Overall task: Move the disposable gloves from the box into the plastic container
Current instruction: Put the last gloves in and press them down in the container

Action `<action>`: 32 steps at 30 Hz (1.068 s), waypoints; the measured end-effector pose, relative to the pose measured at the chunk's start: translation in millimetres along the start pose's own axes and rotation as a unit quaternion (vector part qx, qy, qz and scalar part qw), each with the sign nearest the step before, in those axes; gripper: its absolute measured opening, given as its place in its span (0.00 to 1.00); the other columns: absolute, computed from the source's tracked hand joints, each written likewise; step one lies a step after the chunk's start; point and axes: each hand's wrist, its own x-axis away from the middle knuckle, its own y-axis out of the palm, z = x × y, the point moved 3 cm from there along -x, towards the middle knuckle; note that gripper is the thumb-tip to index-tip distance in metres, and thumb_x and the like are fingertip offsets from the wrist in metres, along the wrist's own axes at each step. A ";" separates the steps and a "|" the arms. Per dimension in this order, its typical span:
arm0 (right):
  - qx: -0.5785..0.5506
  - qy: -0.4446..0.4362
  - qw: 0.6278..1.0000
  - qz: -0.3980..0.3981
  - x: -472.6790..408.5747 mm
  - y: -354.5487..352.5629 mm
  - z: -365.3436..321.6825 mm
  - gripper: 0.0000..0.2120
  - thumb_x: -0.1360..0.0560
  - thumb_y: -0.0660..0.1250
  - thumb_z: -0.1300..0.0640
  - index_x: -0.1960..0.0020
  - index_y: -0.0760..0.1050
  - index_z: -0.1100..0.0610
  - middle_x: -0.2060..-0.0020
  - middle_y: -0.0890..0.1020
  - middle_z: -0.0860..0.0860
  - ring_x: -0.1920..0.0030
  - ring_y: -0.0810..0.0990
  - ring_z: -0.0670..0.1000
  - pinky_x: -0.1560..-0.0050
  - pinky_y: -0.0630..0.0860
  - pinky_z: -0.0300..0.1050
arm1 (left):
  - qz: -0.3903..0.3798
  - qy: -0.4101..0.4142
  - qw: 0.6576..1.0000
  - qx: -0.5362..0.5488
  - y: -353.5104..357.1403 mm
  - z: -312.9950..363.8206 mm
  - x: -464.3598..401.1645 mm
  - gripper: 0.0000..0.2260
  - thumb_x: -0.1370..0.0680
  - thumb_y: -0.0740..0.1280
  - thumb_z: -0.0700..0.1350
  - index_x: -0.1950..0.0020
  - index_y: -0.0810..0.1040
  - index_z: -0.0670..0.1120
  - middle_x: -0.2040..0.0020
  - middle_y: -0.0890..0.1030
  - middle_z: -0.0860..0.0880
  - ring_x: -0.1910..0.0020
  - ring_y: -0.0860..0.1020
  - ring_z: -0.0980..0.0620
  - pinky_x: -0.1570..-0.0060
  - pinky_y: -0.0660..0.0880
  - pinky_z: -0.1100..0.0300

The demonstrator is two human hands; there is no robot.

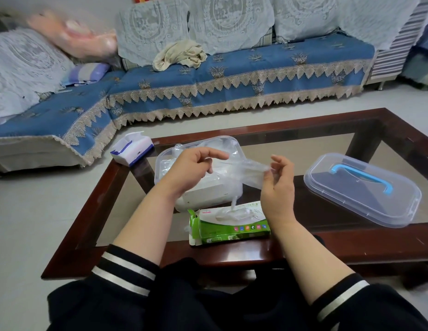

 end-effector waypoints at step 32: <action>0.405 0.021 0.803 -0.437 29.6 49.8 33.6 0.19 0.29 0.70 0.44 0.41 0.75 0.47 0.39 0.75 0.47 0.38 0.70 0.52 0.41 0.64 0.47 | 0.282 0.065 0.884 -0.367 -50.7 -49.2 -2.5 0.10 0.21 0.64 0.50 0.43 0.79 0.47 0.29 0.69 0.42 0.31 0.65 0.41 0.32 0.63 0.45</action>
